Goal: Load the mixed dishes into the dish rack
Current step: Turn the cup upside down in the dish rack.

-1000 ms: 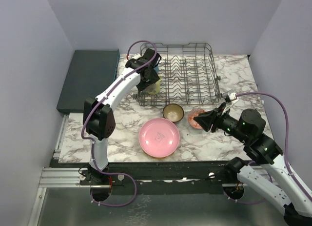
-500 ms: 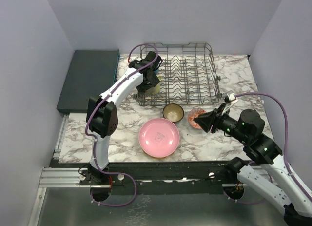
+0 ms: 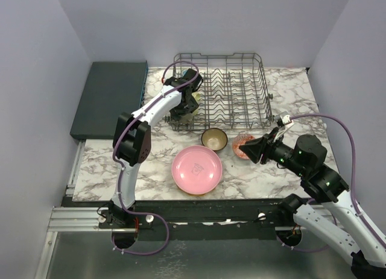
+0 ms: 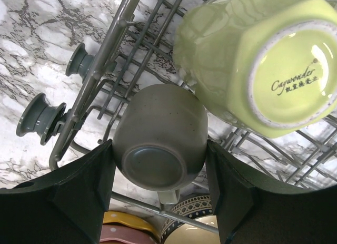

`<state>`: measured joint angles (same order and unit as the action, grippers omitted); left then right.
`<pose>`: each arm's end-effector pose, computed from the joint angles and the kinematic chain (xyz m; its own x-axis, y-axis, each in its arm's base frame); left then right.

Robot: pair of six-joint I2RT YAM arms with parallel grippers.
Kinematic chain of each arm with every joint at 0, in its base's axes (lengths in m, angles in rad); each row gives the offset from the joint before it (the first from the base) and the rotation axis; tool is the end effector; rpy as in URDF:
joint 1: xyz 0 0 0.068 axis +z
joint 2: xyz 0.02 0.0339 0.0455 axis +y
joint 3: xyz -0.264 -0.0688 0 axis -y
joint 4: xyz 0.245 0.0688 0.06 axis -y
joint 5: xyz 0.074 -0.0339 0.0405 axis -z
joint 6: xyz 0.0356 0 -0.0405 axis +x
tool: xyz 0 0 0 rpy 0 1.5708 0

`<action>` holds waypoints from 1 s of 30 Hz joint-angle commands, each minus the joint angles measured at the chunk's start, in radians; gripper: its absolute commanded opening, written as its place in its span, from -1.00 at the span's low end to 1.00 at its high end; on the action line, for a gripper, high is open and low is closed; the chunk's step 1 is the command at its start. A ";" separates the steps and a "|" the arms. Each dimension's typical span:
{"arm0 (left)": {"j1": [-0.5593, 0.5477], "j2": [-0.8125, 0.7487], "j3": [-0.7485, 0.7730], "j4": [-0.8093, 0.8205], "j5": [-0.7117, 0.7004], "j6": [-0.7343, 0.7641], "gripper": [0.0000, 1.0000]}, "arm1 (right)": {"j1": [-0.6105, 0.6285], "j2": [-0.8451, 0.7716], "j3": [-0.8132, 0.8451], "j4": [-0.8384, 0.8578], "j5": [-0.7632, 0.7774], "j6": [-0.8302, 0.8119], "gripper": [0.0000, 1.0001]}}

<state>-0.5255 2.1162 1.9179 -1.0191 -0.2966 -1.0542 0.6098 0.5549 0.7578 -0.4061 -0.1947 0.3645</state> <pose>0.3914 -0.2149 0.2484 -0.7419 -0.5310 -0.4094 -0.5120 0.8429 -0.1655 0.1028 0.0802 0.3387 -0.4102 0.1400 -0.9012 -0.6111 0.6912 0.3856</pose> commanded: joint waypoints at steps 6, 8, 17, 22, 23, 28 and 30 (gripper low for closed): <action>0.002 0.036 0.021 0.002 0.007 0.000 -1.00 | 0.007 0.023 -0.009 -0.014 0.013 -0.021 -0.13; 0.002 0.044 0.018 0.002 0.009 0.000 -1.00 | 0.007 0.029 -0.008 -0.012 0.012 -0.023 -0.13; 0.003 0.069 -0.001 0.005 0.030 0.006 -0.93 | 0.007 0.039 -0.018 -0.003 0.006 -0.018 -0.12; 0.002 0.077 -0.014 0.007 0.031 0.006 -0.82 | 0.007 0.038 -0.020 -0.005 0.007 -0.018 -0.12; 0.002 0.078 -0.016 0.007 0.032 0.006 -0.79 | 0.007 0.037 -0.019 -0.005 0.007 -0.018 -0.12; 0.002 0.077 -0.020 0.007 0.017 0.015 -0.66 | 0.007 0.037 -0.021 -0.005 0.007 -0.016 -0.11; 0.002 0.074 -0.023 0.005 0.010 0.021 -0.61 | 0.006 0.037 -0.023 -0.005 0.005 -0.015 -0.11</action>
<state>-0.5247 2.1696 1.9167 -0.9844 -0.2806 -1.0466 0.6098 0.5945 0.7471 -0.4057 -0.1951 0.3641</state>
